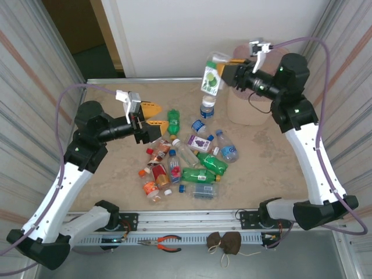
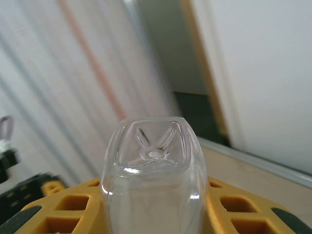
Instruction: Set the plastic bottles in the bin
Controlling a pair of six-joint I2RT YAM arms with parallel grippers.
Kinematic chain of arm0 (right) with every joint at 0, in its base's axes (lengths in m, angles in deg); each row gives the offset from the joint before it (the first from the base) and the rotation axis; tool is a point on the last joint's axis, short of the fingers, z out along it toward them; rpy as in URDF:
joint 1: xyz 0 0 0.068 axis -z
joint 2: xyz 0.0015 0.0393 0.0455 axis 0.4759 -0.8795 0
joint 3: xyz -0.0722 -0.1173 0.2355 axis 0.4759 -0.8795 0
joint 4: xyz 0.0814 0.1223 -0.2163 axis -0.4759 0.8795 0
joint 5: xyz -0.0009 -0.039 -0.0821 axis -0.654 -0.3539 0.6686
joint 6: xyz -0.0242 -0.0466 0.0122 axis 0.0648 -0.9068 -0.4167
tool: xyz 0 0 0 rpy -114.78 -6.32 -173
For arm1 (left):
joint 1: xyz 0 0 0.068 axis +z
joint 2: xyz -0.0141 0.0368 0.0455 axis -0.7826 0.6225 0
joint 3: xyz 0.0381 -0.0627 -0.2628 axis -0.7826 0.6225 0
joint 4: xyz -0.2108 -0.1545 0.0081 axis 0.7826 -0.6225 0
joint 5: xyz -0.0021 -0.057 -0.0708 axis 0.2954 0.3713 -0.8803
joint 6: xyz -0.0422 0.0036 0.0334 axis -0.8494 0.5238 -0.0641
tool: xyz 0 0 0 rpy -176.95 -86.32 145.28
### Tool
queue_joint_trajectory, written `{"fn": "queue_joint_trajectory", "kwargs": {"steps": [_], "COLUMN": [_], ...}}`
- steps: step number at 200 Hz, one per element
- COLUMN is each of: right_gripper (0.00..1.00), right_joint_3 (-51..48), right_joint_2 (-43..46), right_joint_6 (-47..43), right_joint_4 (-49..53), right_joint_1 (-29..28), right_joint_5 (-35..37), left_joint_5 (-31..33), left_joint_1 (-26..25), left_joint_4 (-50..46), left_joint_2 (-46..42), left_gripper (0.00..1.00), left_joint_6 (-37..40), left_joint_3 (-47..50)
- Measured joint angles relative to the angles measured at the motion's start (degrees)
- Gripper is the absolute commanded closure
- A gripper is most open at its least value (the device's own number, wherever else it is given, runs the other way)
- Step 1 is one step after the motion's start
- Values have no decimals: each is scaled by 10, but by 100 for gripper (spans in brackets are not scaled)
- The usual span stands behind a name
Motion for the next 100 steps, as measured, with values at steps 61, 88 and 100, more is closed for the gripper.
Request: {"fn": "queue_joint_trajectory", "kwargs": {"steps": [61, 88, 100], "right_gripper": [69, 69, 69], "right_joint_3": [139, 195, 222], "right_joint_2": [-92, -154, -186], "right_joint_6": [-104, -161, -182], "right_joint_4": [94, 126, 140], "right_joint_1": [83, 101, 113], "right_joint_5": [198, 281, 309], "left_joint_5": [59, 70, 74], "left_joint_1": [0, 3, 6], "left_joint_4": [-57, -65, -66], "left_joint_2": [-9, -14, -16], "left_gripper": [23, 23, 23], "left_joint_6": [17, 23, 25], "left_joint_3": [22, 27, 32]}}
